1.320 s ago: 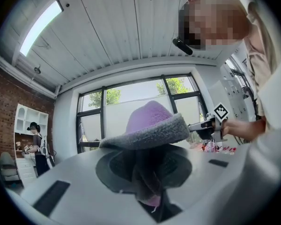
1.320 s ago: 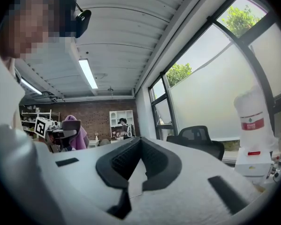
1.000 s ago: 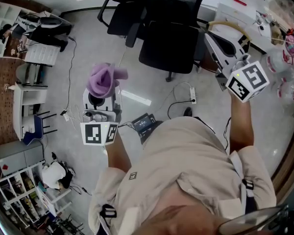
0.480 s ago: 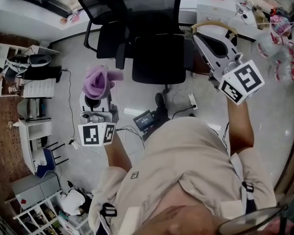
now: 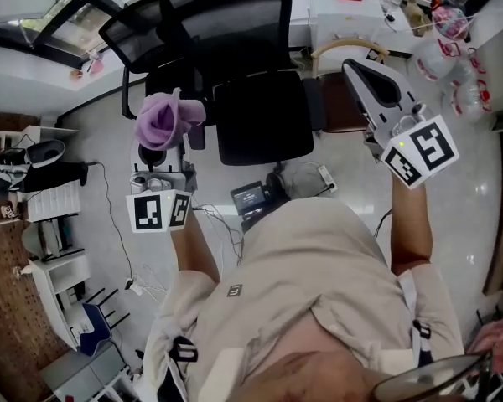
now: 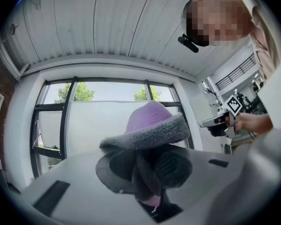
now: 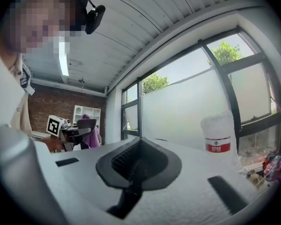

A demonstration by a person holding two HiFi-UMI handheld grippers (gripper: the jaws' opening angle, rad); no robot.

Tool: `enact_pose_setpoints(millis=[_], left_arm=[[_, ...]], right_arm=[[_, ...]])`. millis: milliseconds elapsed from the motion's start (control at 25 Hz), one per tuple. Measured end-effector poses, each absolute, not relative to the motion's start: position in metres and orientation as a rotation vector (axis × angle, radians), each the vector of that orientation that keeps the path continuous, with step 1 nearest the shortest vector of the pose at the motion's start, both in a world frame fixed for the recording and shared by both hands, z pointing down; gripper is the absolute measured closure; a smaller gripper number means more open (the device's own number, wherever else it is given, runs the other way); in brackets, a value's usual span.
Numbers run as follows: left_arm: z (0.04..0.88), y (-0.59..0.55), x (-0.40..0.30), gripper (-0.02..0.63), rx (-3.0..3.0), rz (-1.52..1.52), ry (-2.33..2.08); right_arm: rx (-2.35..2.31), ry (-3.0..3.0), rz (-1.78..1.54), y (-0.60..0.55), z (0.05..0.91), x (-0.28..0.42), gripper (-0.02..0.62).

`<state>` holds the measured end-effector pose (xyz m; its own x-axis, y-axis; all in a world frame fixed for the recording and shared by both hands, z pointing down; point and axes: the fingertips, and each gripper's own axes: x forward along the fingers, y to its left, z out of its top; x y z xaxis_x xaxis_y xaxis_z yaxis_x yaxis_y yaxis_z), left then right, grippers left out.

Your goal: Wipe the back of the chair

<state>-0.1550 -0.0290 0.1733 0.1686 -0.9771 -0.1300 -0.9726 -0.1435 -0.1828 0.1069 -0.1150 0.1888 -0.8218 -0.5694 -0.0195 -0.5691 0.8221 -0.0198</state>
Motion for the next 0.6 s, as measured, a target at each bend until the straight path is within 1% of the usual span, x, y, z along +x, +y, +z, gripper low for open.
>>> enact_pose_setpoints(millis=[280,600], left_arm=[[0.174,-0.084,-0.197,0.537,-2.294,0.022,1.798],[0.178,-0.127,-0.240,0.537,-2.293,0.043,1.766]], right_arm=[[-1.100,2.960,-0.050,-0.137,0.200,0.082,0.600],[-1.185,2.950,-0.080,-0.162,0.212,0.047,0.600]])
